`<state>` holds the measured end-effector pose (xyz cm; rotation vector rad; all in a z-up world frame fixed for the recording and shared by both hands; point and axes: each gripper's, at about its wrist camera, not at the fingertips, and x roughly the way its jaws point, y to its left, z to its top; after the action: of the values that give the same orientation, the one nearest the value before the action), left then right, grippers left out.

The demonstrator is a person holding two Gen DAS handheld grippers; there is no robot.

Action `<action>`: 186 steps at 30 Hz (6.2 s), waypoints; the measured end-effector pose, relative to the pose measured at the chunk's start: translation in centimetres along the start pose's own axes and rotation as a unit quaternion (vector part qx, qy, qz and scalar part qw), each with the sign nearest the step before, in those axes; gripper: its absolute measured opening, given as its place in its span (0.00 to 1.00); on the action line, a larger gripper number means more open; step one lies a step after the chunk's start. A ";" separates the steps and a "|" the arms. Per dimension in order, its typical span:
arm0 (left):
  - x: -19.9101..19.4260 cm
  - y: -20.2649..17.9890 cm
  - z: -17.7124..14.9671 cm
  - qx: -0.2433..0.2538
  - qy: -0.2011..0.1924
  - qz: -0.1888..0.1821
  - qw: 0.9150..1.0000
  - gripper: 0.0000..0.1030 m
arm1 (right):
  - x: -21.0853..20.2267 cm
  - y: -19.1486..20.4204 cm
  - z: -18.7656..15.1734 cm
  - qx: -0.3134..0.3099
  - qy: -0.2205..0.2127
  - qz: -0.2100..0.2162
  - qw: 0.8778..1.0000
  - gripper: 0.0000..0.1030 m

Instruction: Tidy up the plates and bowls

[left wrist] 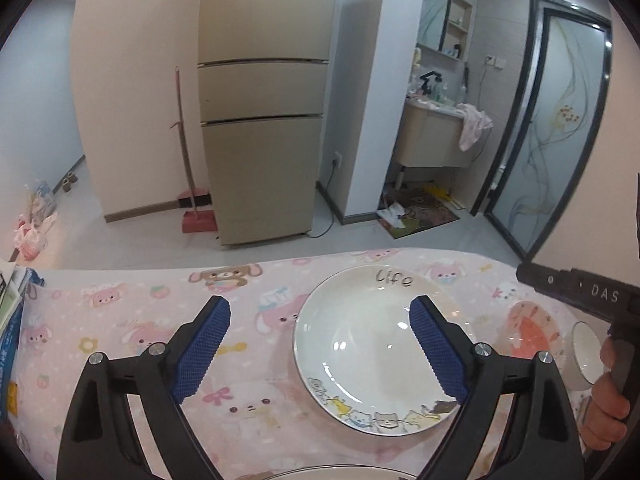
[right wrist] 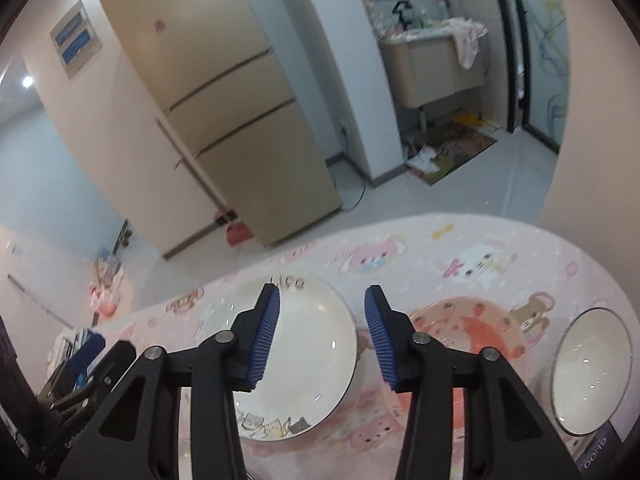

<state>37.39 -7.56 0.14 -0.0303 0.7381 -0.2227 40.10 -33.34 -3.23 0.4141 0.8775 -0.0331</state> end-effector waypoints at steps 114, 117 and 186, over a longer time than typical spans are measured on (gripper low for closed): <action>11.3 8.8 -4.8 -0.177 0.222 -0.042 0.958 0.17 | 12.0 -0.5 -5.6 0.092 0.220 0.082 0.968 0.09; 11.4 8.5 -4.8 -0.175 0.223 -0.039 0.958 0.17 | 11.9 -0.1 -5.5 0.086 0.222 0.080 0.968 0.09; -26.1 5.0 -9.5 -0.123 -0.010 -0.062 0.990 0.17 | -17.1 6.7 -11.7 -0.064 0.036 0.201 0.977 0.13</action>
<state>13.28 3.34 9.90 -0.3136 0.7409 -0.2481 21.75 -25.29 5.28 0.4674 0.8486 0.4114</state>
